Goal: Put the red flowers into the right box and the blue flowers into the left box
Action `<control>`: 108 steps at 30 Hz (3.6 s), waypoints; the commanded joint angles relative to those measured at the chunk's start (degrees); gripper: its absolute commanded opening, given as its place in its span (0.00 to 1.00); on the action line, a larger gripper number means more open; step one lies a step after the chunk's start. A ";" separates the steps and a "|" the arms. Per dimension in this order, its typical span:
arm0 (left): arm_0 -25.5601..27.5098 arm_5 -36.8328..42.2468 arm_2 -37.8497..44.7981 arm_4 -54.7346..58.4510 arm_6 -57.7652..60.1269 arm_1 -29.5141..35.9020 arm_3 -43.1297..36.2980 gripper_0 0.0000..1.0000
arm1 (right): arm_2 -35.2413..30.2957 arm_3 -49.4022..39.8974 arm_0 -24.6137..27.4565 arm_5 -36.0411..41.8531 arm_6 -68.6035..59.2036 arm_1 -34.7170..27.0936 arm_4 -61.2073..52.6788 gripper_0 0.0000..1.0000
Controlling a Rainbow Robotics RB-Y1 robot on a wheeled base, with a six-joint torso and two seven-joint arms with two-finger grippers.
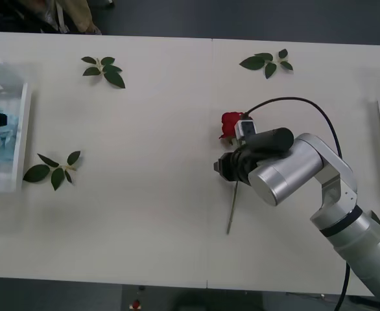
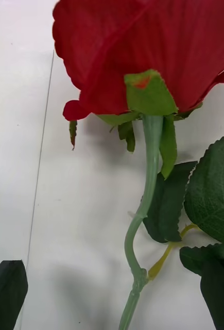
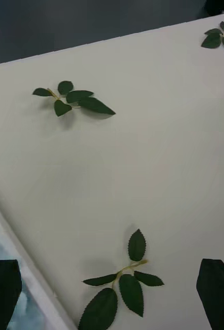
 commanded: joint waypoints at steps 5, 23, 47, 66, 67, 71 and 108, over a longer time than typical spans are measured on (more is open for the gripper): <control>-3.39 -0.56 -5.65 2.40 -7.83 -7.27 -1.15 1.00 | 1.15 3.56 -0.88 -5.24 -3.11 1.64 0.17 0.98; -7.35 5.85 -8.46 -7.71 -11.09 -26.08 -6.60 1.00 | 2.29 4.53 -0.80 -6.04 -3.11 2.35 1.49 0.00; -14.73 7.00 -14.61 -30.21 -9.68 -37.95 -10.03 1.00 | -12.39 -15.86 -0.09 15.50 -1.36 -3.98 -9.23 0.00; -14.29 7.00 -15.67 -33.11 -8.89 -33.90 -11.17 1.00 | -37.61 -25.36 7.64 22.88 11.21 -24.90 -30.68 0.00; -14.64 7.70 -14.96 -34.25 -8.89 -34.87 -11.17 1.00 | -38.66 -24.48 7.91 22.09 12.62 -25.78 -31.56 0.00; -16.66 8.58 -14.79 -36.45 -8.36 -35.04 -11.17 1.00 | -40.77 -20.79 7.99 18.84 16.66 -30.00 -34.19 0.00; -3.48 1.64 -24.81 -52.36 16.42 -27.13 -35.52 1.00 | -40.86 19.47 7.38 -14.30 46.54 -45.55 -36.74 0.00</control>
